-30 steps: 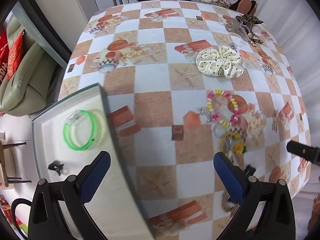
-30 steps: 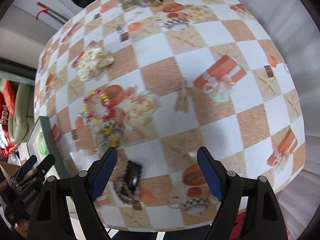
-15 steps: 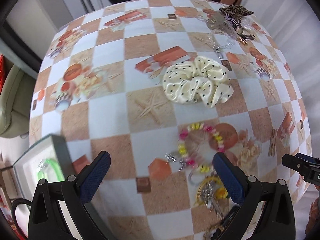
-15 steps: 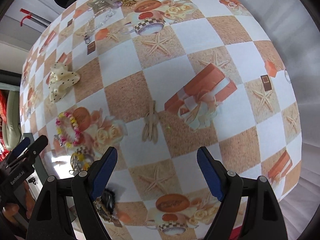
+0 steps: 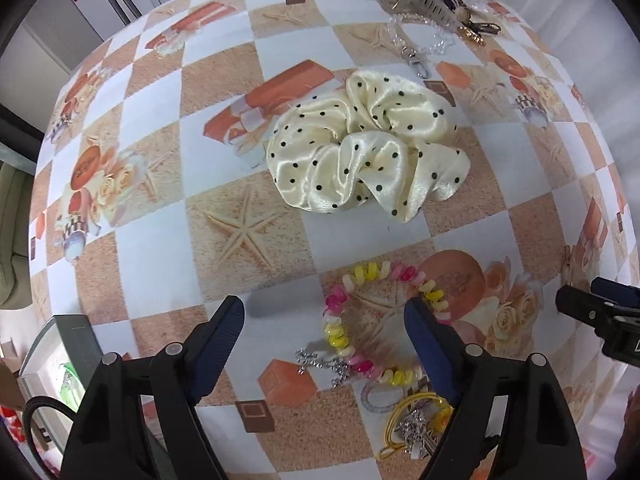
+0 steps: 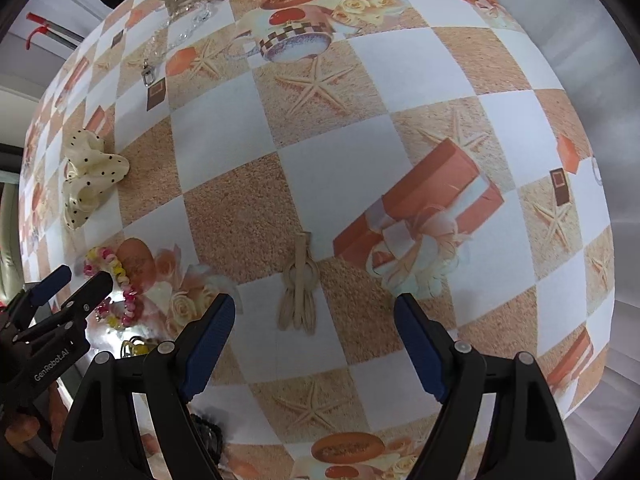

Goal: Organize jewelry
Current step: 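Grasp the beaded bracelet with the left gripper while the right gripper grasps the tan hair pin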

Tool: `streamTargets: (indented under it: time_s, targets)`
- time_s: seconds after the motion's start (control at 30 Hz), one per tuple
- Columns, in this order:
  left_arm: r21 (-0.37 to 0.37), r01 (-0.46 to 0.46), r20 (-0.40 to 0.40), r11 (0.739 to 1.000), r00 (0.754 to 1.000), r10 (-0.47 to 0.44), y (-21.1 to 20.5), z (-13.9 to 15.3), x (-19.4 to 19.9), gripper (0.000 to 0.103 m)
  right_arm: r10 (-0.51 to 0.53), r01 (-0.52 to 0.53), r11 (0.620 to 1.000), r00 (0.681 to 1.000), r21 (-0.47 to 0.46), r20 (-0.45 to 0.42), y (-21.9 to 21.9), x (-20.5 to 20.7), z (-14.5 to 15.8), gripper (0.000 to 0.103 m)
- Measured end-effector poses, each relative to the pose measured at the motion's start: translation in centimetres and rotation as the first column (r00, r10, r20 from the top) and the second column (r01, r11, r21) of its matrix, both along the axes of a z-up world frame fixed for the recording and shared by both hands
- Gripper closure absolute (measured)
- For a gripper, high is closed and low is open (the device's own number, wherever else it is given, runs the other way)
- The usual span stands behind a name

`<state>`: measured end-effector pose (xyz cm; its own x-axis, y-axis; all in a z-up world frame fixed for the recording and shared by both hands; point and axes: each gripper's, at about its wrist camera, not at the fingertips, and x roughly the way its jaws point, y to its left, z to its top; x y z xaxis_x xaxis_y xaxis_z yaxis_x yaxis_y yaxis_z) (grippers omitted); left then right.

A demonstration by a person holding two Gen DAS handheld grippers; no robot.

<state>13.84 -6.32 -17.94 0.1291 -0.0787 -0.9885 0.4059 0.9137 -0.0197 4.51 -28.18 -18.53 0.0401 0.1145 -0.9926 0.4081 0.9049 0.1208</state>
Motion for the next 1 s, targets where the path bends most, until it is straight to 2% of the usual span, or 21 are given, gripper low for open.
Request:
streamTargets:
  time_s: [0.1,0.2,0.3,0.4,0.47,0.5,0.53,0.67,0.8,1.0]
  targets:
    - [0.001,0.015,0.006,1.000,1.000,-0.015,-0.4,-0.1,0.1,0.026,0.019,-0.019,0.999,1.000,-0.026,-0.001,0.3,0.4,-0.3,0.020]
    - [-0.003,0.034,0.014,0.999,0.999,-0.034,-1.0,0.0,-0.1,0.036,0.045,-0.045,0.997,0.999,-0.069,-0.002,1.1,0.6,-0.4,0.024]
    - [-0.005,0.057,0.020,0.998,0.998,-0.057,-1.7,0.2,-0.5,0.048,0.067,-0.068,0.991,0.998,-0.115,-0.010,2.4,1.0,-0.4,0.034]
    - [-0.009,0.071,0.021,0.997,0.997,-0.071,-2.5,0.3,-0.8,0.064,0.102,-0.100,0.987,0.995,-0.129,0.005,3.9,1.5,-0.1,0.053]
    - [-0.013,0.070,0.021,0.997,0.997,-0.069,-2.8,0.3,-0.9,0.081,0.124,-0.121,0.984,0.992,-0.133,0.012,5.0,1.5,0.4,0.074]
    - [-0.015,0.067,0.020,0.998,0.998,-0.067,-2.8,0.3,-0.9,0.086,0.131,-0.127,0.983,0.991,-0.133,0.017,5.3,1.7,0.6,0.080]
    - [-0.017,0.064,0.017,0.998,0.998,-0.064,-2.8,0.4,-0.9,0.088,0.132,-0.129,0.983,0.991,-0.132,0.019,5.7,1.3,0.6,0.084]
    - [-0.062,0.035,0.024,0.997,0.999,-0.033,-2.6,1.2,-1.0,0.090,0.114,-0.110,0.988,0.993,-0.106,0.030,5.5,1.1,1.0,0.084]
    - [-0.105,0.017,0.035,0.994,0.999,-0.013,-1.6,2.6,-0.5,0.089,0.081,-0.077,0.995,0.994,-0.056,0.068,2.7,0.9,2.9,0.084]
    - [-0.160,-0.006,0.048,0.987,0.999,0.014,-1.1,4.9,-1.6,0.090,0.077,-0.077,0.997,0.990,-0.004,0.120,2.2,0.6,5.3,0.084]
